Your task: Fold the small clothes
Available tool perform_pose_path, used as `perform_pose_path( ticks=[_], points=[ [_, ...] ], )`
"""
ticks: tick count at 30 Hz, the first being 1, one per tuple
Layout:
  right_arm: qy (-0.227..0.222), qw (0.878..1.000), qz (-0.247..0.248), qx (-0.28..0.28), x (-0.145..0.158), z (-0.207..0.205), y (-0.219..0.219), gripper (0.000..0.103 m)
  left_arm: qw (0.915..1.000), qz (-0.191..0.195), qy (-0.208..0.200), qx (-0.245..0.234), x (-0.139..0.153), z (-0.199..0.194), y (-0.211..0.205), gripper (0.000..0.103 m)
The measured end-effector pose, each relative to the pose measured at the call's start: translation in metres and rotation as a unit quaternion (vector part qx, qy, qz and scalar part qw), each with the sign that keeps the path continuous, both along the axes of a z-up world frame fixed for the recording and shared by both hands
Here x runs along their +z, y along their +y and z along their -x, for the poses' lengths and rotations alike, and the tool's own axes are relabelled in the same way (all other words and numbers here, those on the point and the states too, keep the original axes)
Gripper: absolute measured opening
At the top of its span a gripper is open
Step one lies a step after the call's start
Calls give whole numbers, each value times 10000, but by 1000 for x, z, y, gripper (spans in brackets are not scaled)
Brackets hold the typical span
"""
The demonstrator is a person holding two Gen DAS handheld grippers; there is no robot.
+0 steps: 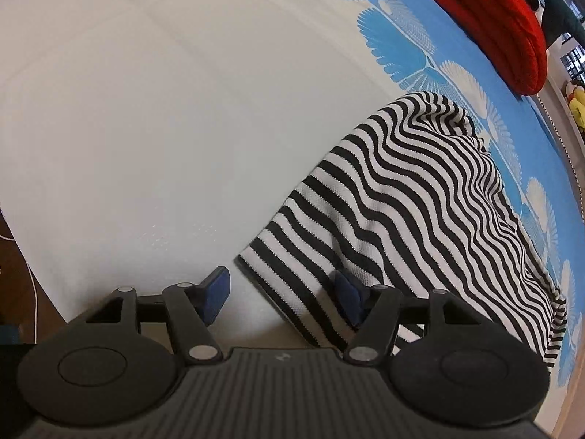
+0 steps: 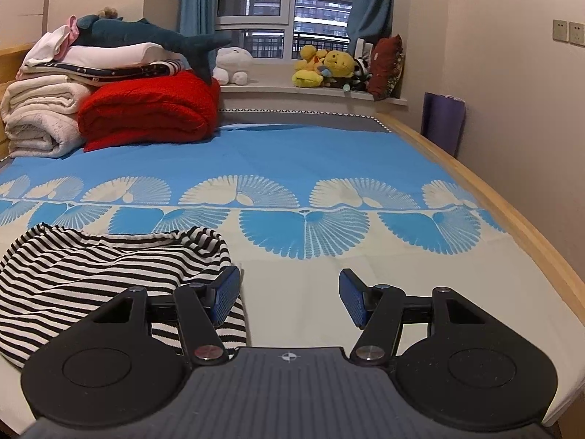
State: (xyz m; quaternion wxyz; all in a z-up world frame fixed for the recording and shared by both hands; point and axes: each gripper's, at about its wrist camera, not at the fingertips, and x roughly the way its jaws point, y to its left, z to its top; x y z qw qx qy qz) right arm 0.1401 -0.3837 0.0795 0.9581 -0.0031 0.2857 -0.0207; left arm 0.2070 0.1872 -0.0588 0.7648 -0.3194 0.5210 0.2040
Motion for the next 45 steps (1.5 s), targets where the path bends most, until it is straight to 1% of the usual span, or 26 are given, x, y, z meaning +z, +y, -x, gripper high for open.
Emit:
perform_pose_path(
  ticks=[2,3,4,5,6,7,11,15,16,18,21,24,26,28,30,31,33,35,38,39,40,41,42,43,44,45],
  points=[
    [1,10000,9,-27,0,1,0,62,10000,-31,-8,-32,0,0,-1,64],
    [4,10000,21,-46,0,2,1,62,10000,-21,-47,-59,1,-1,-2,49],
    [8,10000,33,-63,0,2,1,62,9998,85,-141,-112,1,-1,-2,37],
    [18,10000,44,-82,0,2,1,62,9995,166,-208,-157,1,-2,-3,18],
    [32,9999,56,-105,0,3,0,62,9993,133,-270,-225,4,-2,-5,8],
    [45,9999,63,-132,0,3,0,62,9989,27,-326,-323,7,-2,-6,7],
    [104,9995,11,-304,-2,3,-5,62,9976,-38,-589,-352,19,9,-2,5],
    [68,9983,-194,-549,-1,3,-12,62,9924,-48,-1174,-356,41,30,12,5],
    [53,9978,-263,-607,-1,3,-15,62,9917,-153,-1203,-436,44,34,13,5],
    [29,9963,-420,-755,0,1,-20,62,9936,-279,-998,-460,40,36,17,5],
    [44,9931,-640,-983,-2,-3,-28,62,9973,-386,-558,-269,31,39,23,5],
    [50,9897,-781,-1202,-3,-6,-37,62,9917,-975,-524,-648,50,32,7,5],
    [50,9871,-892,-1328,-4,-6,-45,62,9785,-1641,-554,-1117,75,21,-25,5],
    [61,9843,-984,-1461,-5,-7,-53,62,9624,-2095,-759,-1551,102,13,-62,5],
    [25,9821,-991,-1603,-5,-6,-61,62,9450,-2280,-1140,-2051,127,8,-109,4],
    [-21,9815,-956,-1658,-4,-5,-64,62,9339,-2306,-1388,-2353,141,6,-140,4],
    [-146,9816,-844,-1707,-2,-1,-69,62,9104,-2259,-1845,-2934,159,7,-201,4],
    [-231,9830,-742,-1666,-2,2,-74,62,8840,-2059,-2222,-3561,166,14,-271,4],
    [-284,9856,-606,-1551,-3,6,-79,62,8456,-1661,-2424,-4457,145,32,-359,2],
    [-289,9866,-566,-1504,-4,7,-81,62,8293,-1514,-2427,-4801,132,40,-388,3],
    [-288,9876,-542,-1444,-4,7,-82,62,8171,-1377,-2347,-5083,118,45,-408,3],
    [-287,9889,-527,-1358,-5,7,-83,62,8067,-1187,-2144,-5377,102,48,-426,9],
    [-281,9899,-520,-1287,-6,7,-83,62,8011,-1001,-1815,-5615,86,49,-440,12],
    [-264,9907,-523,-1230,-6,6,-84,62,8005,-910,-1459,-5741,72,47,-449,13],
    [-212,9917,-567,-1134,-8,4,-84,62,8027,-920,-1324,-5742,67,47,-451,14],
    [-150,9924,-638,-1045,-9,3,-84,62,8046,-883,-1374,-5710,69,48,-447,15]
  ],
)
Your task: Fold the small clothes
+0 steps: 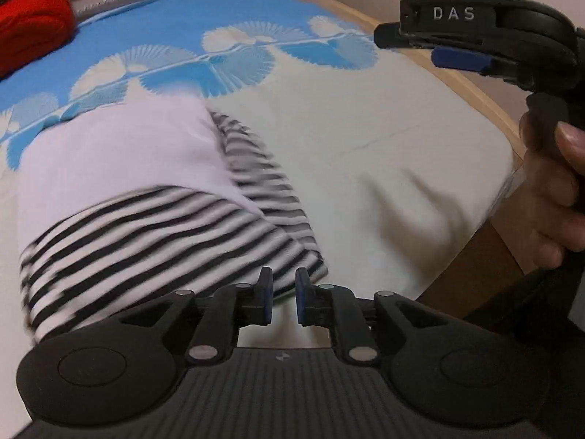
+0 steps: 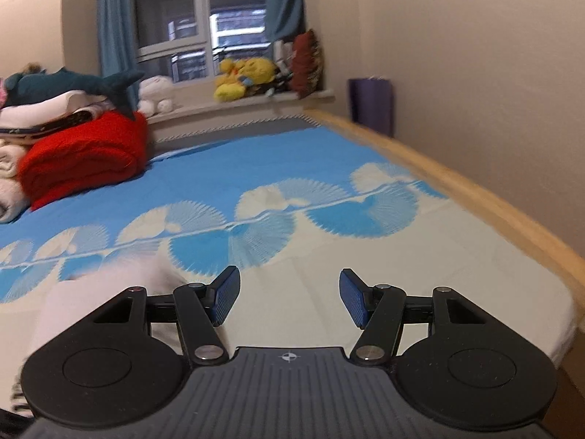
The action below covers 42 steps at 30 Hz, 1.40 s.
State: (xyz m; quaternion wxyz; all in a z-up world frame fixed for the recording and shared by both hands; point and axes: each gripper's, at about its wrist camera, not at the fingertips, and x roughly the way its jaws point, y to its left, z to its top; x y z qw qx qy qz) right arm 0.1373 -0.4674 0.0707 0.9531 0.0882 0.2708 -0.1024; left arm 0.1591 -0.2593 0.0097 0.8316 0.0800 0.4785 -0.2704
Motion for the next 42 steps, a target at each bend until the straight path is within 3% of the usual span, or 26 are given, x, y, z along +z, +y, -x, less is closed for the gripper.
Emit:
perform_pose_path(
  ticks=[2,4,8,11,13,15,17,19,21,23,25,26,28,31,33,35,38,40,42],
  points=[
    [115,9996,-172,212,-4,-5,1,62,9995,317,-77,11,12,0,21,27],
    [230,9984,-310,417,-6,-11,4,62,9988,437,-213,54,27,-4,56,30],
    [659,9904,-857,860,-19,-30,13,62,9979,71,-556,315,42,-14,124,30],
    [1172,9777,-1289,1175,-35,-47,26,62,9962,-110,-521,691,36,-27,173,30],
    [1606,9656,-1525,1361,-48,-58,36,62,9937,137,-268,1076,26,-35,202,41],
    [2050,9540,-1629,1459,-62,-67,48,62,9883,584,-11,1407,17,-40,222,68],
    [2375,9463,-1619,1482,-73,-69,58,62,9770,1157,463,1731,-4,-40,236,75],
    [2671,9395,-1550,1484,-84,-71,63,62,9621,1386,1097,2079,-18,-51,237,75],
    [2883,9336,-1507,1503,-92,-69,67,62,9547,1764,1211,2070,-20,-56,235,79],
    [2976,9298,-1478,1580,-95,-64,70,56,9581,1677,1222,1976,-25,-63,230,80],
    [3010,9227,-1644,1763,-96,-58,68,33,9551,1516,1394,2131,-38,-71,228,82],
    [3008,9167,-1820,1901,-96,-55,68,16,9517,1505,1510,2208,-46,-70,224,85],
    [2922,9195,-1752,1963,-92,-49,69,1,9468,1486,1758,2248,-59,-73,222,86],
    [2440,9426,-1677,1544,-77,-42,53,0,9539,1188,1937,1962,-70,-76,211,82],
    [2213,9488,-1868,1265,-70,-38,37,0,9613,1023,1837,1781,-71,-74,205,80],
    [2612,9396,-1787,1300,-81,-38,41,0,9665,810,1786,1654,-71,-72,201,80],
    [3387,9122,-1497,1753,-102,-43,67,1,9622,539,2123,1622,-69,-76,204,82],
    [3440,9103,-1210,1960,-100,-45,80,5,9610,533,2292,1452,-58,-83,209,82],
    [3136,9211,-1177,1985,-87,-45,84,9,9674,521,2181,1175,-40,-94,216,83]
  ],
)
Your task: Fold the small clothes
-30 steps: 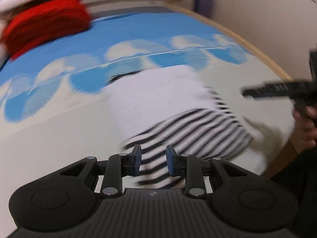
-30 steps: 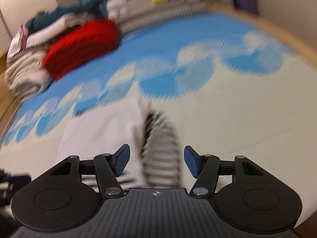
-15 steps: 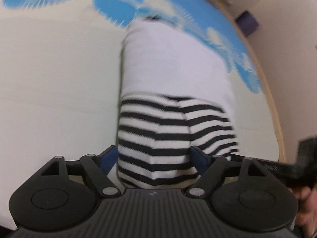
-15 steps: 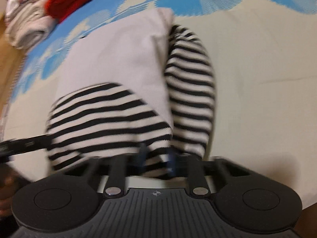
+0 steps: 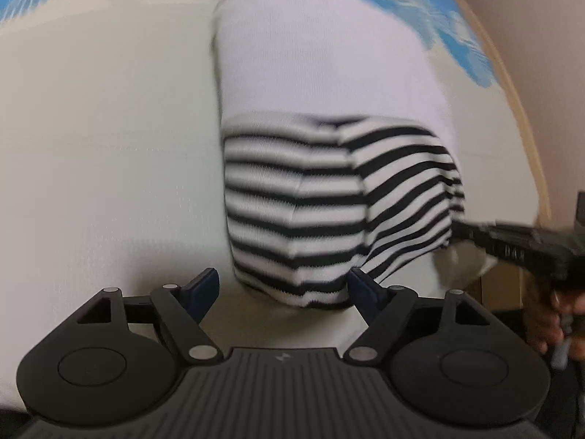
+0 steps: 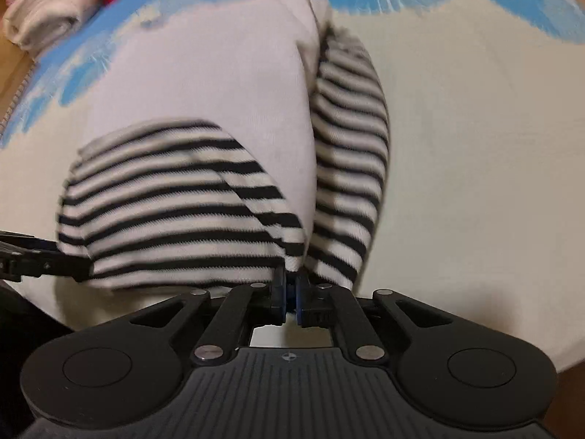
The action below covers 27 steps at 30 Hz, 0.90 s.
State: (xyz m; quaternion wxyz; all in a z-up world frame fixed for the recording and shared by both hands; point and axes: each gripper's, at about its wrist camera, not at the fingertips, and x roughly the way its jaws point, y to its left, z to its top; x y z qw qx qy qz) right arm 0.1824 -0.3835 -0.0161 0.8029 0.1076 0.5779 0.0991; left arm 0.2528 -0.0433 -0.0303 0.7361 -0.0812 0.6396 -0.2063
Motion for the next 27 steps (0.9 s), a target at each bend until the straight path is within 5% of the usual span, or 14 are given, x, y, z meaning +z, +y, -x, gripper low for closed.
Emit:
perform_pose_path(
  ticks=[1,3,5,10,14,19,22,24,27],
  points=[
    [-218,9996,-88,-125,8,1,-3,14,9998,34,-161,-147,9,-8,4,84],
    [-648,9961,-325,-503,22,1,-13,51,9989,103,-411,-190,20,-26,13,88],
    [-925,9911,-423,-853,30,0,-22,64,9980,237,-577,58,22,-49,22,91],
    [-439,9946,-491,-802,13,-16,-19,70,9898,652,-364,1211,-21,-100,40,92],
    [-84,9991,81,-411,-3,-27,7,76,9871,770,-14,1405,-45,-121,38,92],
    [125,9972,-118,-731,-8,-37,0,75,9814,1137,-51,1545,-50,-127,34,84],
    [138,9966,-304,-751,-11,-43,6,47,9859,1102,-321,1219,-49,-131,18,63],
    [49,9971,-219,-722,-10,-44,13,37,9881,1023,-501,1034,-43,-131,12,45],
    [-91,9978,-84,-646,-6,-48,25,24,9860,1084,-689,1062,-30,-133,21,31]
  ],
)
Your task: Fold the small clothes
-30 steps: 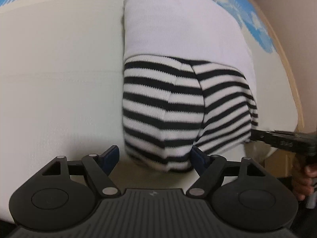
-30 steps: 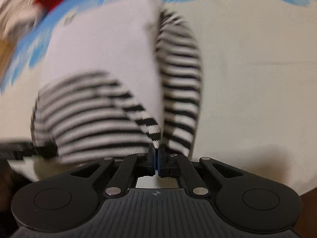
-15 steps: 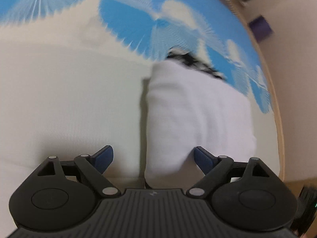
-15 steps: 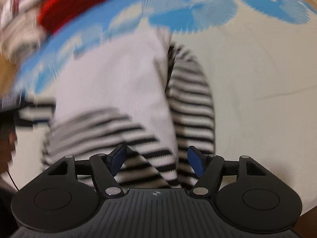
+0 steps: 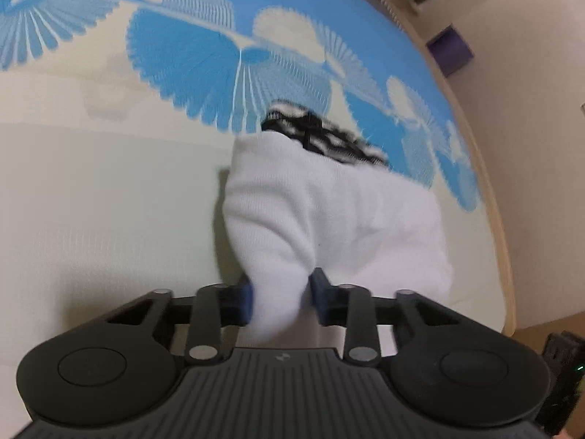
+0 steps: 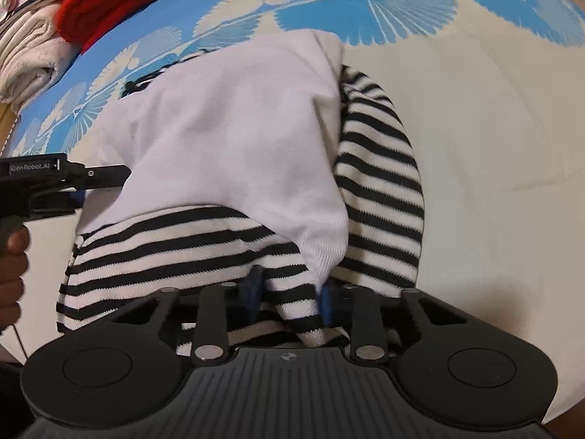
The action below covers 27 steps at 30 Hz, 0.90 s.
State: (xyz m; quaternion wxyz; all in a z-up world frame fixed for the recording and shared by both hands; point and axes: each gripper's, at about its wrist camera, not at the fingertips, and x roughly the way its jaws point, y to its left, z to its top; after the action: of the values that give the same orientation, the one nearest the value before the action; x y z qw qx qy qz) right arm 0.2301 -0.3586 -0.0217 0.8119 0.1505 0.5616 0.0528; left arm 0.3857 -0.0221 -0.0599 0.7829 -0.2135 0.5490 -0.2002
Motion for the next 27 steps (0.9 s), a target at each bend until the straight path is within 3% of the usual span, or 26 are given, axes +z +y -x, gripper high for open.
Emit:
perform_pose_path(
  ticks=[3,5,9,12,14,16,19,22,23,27],
  points=[
    [-196,9997,-163,64,6,-8,13,14,9972,-453,-572,146,27,2,16,31],
    [-465,9984,-254,184,15,-13,28,13,9919,-877,-882,275,42,4,28,31],
    [-865,9946,-446,362,26,-28,64,10,9795,-1328,-1309,763,65,6,61,35],
    [-884,9933,-442,593,24,-38,92,10,9606,-1911,-1620,1203,83,14,82,41],
    [-855,9930,-320,754,21,-41,111,9,9513,-2120,-1959,1083,95,23,88,46],
    [-885,9925,-125,837,22,-43,125,9,9569,-2000,-1985,710,100,33,89,46],
    [-667,9957,118,632,13,-51,126,9,9700,-1846,-1582,-18,84,41,81,45],
    [-483,9971,251,528,9,-49,126,9,9669,-2380,-746,-546,34,42,69,47],
    [-451,9970,327,547,8,-48,130,9,9628,-2541,-709,-588,24,45,69,52],
    [-414,9964,540,509,9,-42,138,9,9706,-2261,-775,-272,48,53,78,50]
  ],
)
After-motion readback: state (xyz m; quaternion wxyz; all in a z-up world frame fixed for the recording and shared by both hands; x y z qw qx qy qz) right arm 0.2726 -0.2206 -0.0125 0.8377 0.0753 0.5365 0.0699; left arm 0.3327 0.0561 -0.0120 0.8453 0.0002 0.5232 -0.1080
